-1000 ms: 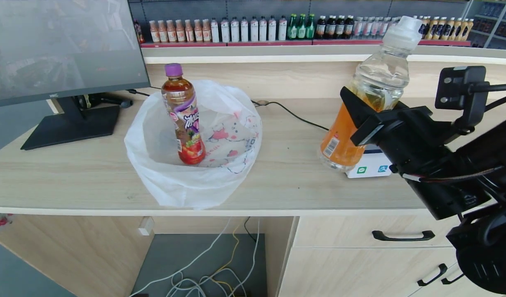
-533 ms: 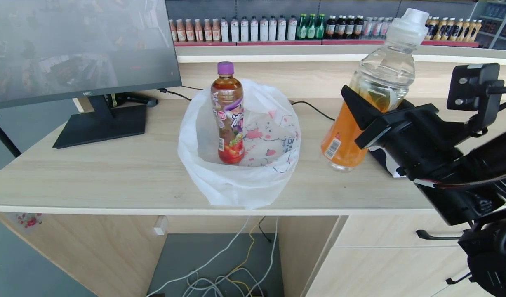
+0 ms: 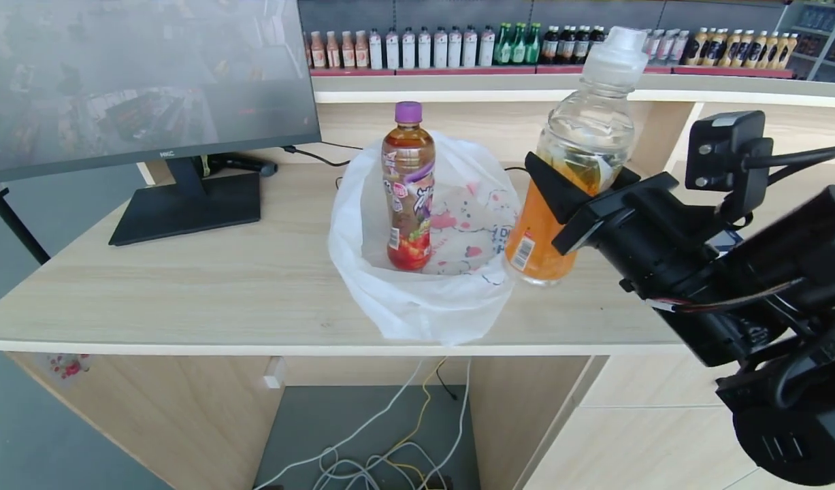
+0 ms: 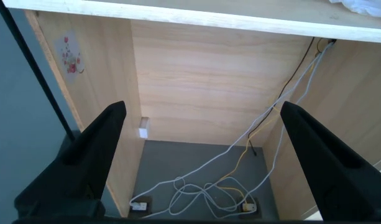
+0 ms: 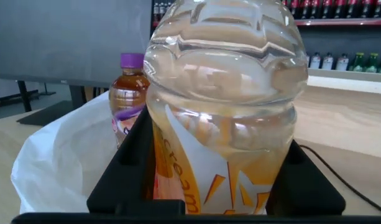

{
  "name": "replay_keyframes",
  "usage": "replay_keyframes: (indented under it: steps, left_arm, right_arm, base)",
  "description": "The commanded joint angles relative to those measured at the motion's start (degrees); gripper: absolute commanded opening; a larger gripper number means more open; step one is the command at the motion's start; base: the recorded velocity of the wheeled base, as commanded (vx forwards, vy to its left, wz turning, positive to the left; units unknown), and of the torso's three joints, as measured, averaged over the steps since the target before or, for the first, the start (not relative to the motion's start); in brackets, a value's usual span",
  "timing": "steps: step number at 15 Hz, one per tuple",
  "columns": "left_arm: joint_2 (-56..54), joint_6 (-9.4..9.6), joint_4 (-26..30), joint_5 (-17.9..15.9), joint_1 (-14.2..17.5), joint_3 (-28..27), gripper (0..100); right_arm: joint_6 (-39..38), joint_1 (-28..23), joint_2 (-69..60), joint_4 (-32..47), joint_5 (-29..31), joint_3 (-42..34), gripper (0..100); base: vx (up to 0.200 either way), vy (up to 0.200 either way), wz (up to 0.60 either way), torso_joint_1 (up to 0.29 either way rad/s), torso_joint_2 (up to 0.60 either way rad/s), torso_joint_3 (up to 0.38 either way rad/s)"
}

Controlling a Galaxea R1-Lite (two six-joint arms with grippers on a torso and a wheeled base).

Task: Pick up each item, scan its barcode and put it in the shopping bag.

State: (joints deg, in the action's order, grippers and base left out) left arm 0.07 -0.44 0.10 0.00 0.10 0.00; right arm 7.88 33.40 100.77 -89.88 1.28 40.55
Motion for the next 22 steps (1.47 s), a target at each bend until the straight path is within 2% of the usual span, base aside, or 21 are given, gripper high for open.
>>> replay_keyframes:
  steps: [1, 3, 5, 8, 22]
  left_arm:
    - [0.0, 0.00, 0.0, 0.0, 0.0, 0.0, 100]
    - [0.0, 0.00, 0.0, 0.0, 0.0, 0.0, 100]
    - [0.0, 0.00, 0.0, 0.0, 0.0, 0.0, 100]
    - [0.0, -0.09, 0.0, 0.0, 0.0, 0.0, 100]
    - [0.0, 0.00, 0.0, 0.0, 0.0, 0.0, 100]
  right_arm:
    - [-0.1, -0.2, 4.7, -0.1, 0.0, 4.5, 0]
    - [-0.1, -0.2, 7.8, -0.1, 0.0, 10.7, 0]
    - [-0.1, -0.2, 9.8, -0.1, 0.2, 12.1, 0]
    - [-0.1, -0.4, 14.4, -0.1, 0.0, 19.1, 0]
    - [-1.5, -3.7, 18.6, -0.1, -1.5, 24.5, 0]
  base:
    - [0.000, 0.000, 0.00, 0.000, 0.00, 0.000]
    - [0.000, 0.000, 0.00, 0.000, 0.00, 0.000]
    - [0.000, 0.000, 0.00, 0.000, 0.00, 0.000]
    - [0.000, 0.000, 0.00, 0.000, 0.00, 0.000]
    - [0.000, 0.000, 0.00, 0.000, 0.00, 0.000]
